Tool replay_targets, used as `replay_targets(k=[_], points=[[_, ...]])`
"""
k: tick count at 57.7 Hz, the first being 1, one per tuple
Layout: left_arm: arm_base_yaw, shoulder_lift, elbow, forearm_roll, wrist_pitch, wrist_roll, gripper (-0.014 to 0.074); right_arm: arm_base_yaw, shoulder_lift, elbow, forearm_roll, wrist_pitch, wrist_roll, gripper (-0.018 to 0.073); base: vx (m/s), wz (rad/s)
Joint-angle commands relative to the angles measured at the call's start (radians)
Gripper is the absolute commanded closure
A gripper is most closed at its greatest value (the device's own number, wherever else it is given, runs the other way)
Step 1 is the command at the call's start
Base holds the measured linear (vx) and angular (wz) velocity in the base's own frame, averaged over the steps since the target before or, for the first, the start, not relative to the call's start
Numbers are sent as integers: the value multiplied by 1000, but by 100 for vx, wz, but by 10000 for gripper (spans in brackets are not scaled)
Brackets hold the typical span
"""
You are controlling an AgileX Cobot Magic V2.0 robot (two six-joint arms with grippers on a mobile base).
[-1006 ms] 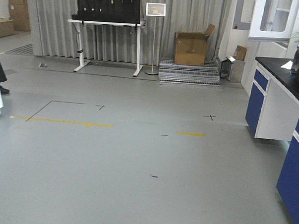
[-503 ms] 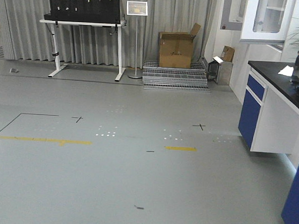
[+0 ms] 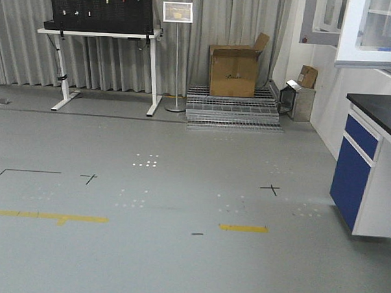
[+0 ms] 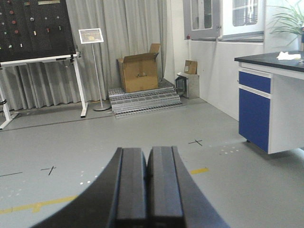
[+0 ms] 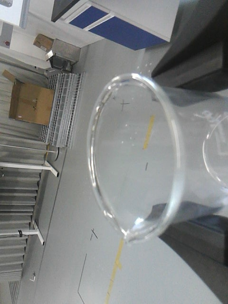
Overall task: Pick beaker and place in left cabinet
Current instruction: 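Drive with the beaker held toward the grey cabinet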
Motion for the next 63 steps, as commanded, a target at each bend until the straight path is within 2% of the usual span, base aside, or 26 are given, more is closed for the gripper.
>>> replay_targets(k=[1, 63], points=[[-3, -18, 16, -7, -84, -4, 595, -4, 6, -31, -38, -55, -1, 562, 69, -2], [-3, -18, 16, -7, -84, -4, 595, -4, 6, -31, -38, -55, -1, 562, 68, -2]])
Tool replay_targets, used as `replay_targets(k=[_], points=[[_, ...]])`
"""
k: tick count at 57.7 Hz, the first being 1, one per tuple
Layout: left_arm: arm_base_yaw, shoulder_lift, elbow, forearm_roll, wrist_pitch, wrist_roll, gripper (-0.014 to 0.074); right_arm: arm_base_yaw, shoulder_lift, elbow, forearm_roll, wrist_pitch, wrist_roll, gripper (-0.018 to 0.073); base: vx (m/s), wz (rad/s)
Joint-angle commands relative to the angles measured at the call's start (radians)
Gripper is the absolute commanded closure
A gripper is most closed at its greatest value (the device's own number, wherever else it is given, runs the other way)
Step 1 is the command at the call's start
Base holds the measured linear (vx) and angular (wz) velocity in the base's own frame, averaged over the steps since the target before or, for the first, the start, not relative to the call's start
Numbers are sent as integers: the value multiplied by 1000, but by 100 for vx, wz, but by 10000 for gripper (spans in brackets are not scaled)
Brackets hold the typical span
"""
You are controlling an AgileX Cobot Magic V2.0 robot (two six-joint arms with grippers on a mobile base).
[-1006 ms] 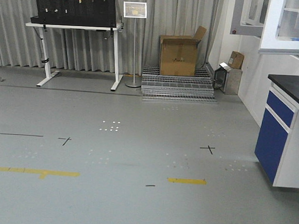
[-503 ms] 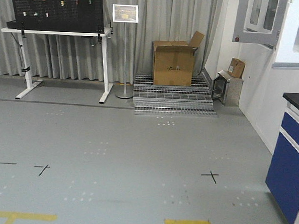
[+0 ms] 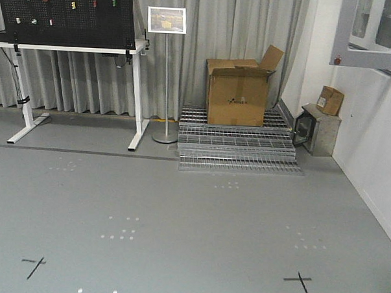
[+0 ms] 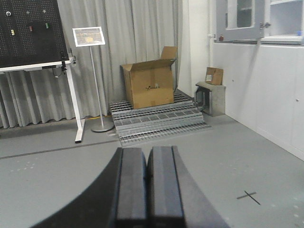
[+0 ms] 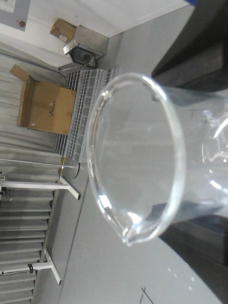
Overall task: Pick beaker and place in left cabinet
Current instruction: 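Drive with the beaker held toward the grey cabinet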
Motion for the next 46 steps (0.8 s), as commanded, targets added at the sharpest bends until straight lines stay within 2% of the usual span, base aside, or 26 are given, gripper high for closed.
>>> replay_targets(k=[1, 46], points=[[-3, -18, 16, -7, -84, -4, 595, -4, 6, -31, -37, -57, -1, 562, 68, 4], [-3, -18, 16, -7, -84, -4, 595, -4, 6, -31, -37, -57, 0, 562, 69, -3]])
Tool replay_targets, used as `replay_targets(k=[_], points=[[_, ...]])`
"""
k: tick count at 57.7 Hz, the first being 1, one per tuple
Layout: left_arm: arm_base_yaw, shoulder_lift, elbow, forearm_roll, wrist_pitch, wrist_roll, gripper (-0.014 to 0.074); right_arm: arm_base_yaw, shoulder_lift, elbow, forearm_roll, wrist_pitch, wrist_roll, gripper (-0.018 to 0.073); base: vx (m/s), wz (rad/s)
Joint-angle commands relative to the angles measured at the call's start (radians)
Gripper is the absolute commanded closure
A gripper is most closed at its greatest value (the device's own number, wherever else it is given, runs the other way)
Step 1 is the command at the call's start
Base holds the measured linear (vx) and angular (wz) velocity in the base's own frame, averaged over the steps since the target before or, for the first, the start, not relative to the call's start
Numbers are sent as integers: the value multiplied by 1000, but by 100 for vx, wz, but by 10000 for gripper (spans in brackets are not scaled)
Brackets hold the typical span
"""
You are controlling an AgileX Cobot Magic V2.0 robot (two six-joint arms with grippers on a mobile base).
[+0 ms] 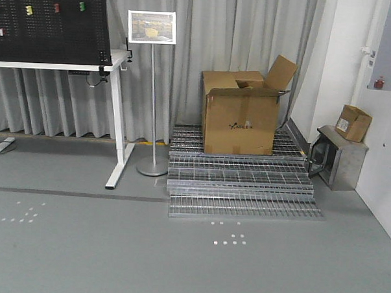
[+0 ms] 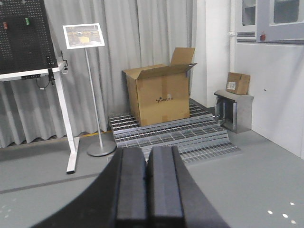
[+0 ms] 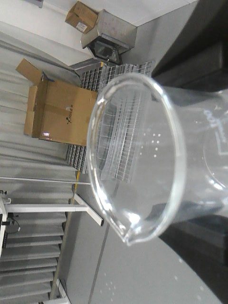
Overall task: Pick beaker and place in left cabinet
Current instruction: 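Drive with the beaker held toward the grey cabinet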
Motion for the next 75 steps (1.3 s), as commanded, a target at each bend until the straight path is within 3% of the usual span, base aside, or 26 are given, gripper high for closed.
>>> replay_targets(k=[1, 43, 75], points=[[-3, -18, 16, -7, -84, -4, 595, -4, 6, -31, -37, -57, 0, 562, 67, -6], [-3, -18, 16, -7, -84, -4, 595, -4, 6, -31, -37, -57, 0, 562, 65, -4], [-3, -18, 16, -7, -84, -4, 595, -4, 6, -31, -37, -57, 0, 562, 56, -44]])
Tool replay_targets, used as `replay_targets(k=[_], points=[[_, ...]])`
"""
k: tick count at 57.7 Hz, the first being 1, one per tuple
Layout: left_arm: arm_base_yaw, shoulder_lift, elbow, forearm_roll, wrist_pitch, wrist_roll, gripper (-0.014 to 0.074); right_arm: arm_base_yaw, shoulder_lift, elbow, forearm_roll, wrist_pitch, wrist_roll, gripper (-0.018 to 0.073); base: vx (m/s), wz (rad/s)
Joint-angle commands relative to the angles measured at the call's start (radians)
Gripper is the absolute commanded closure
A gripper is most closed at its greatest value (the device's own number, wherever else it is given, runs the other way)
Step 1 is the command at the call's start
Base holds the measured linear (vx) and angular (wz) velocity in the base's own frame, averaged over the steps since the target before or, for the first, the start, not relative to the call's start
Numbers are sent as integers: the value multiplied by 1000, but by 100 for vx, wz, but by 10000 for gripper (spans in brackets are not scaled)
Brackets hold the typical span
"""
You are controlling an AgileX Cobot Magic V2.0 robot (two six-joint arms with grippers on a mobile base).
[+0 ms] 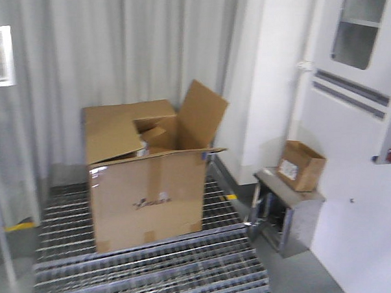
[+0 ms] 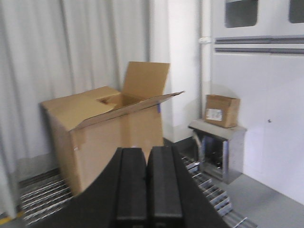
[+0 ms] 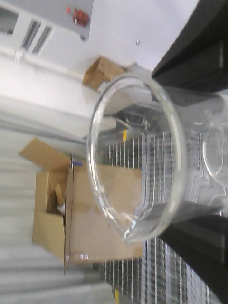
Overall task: Pick beaker and place in left cabinet
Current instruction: 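Drive with the beaker held toward the grey cabinet, then approach the open cabinet shelf holding the blue tray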
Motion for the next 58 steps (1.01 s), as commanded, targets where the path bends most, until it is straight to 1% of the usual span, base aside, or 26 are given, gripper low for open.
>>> replay_targets(k=[1, 23, 40, 58], points=[[-3, -18, 16, -7, -84, -4, 595, -4, 6, -31, -36, -57, 0, 562, 49, -58], [-3, -18, 16, -7, -84, -4, 595, -4, 6, -31, -36, -57, 0, 562, 44, -60], [-3, -18, 16, -7, -84, -4, 595, -4, 6, -31, -36, -57, 0, 562, 34, -84], [-3, -18, 16, -7, -84, -4, 595, -4, 6, -31, -36, -57, 0, 562, 24, -81]])
